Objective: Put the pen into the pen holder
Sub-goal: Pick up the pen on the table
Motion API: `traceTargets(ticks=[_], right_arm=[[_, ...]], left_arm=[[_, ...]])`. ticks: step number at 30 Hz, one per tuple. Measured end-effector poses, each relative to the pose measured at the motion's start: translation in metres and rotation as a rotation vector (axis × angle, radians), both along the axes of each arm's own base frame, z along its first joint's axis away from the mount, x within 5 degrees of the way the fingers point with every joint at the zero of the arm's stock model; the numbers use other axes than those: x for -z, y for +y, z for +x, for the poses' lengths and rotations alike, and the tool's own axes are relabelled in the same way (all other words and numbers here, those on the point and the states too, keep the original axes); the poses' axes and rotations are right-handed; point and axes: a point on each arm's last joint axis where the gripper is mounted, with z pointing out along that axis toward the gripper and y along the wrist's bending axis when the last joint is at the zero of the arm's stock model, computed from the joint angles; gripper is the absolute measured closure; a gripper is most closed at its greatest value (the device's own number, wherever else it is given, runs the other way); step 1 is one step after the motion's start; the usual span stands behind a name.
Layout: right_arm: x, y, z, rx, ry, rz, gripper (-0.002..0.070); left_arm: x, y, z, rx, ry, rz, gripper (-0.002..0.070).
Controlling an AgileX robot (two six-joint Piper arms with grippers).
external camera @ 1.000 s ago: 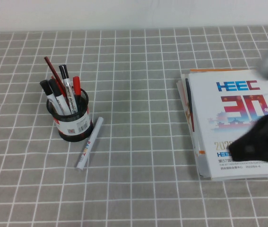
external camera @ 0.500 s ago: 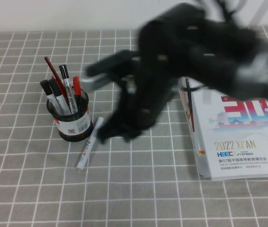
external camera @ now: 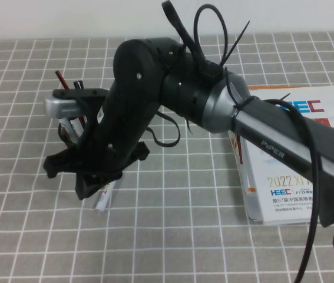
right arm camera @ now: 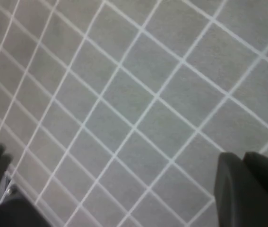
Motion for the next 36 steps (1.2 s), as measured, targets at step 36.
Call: traceTargets(ticks=[36], right_arm=[[0.039, 0.013, 0.031, 0.584, -0.093, -0.076, 0.069]], left_arm=[[0.0, 0.0, 0.0, 0.0, 0.0, 0.0, 0.0678]])
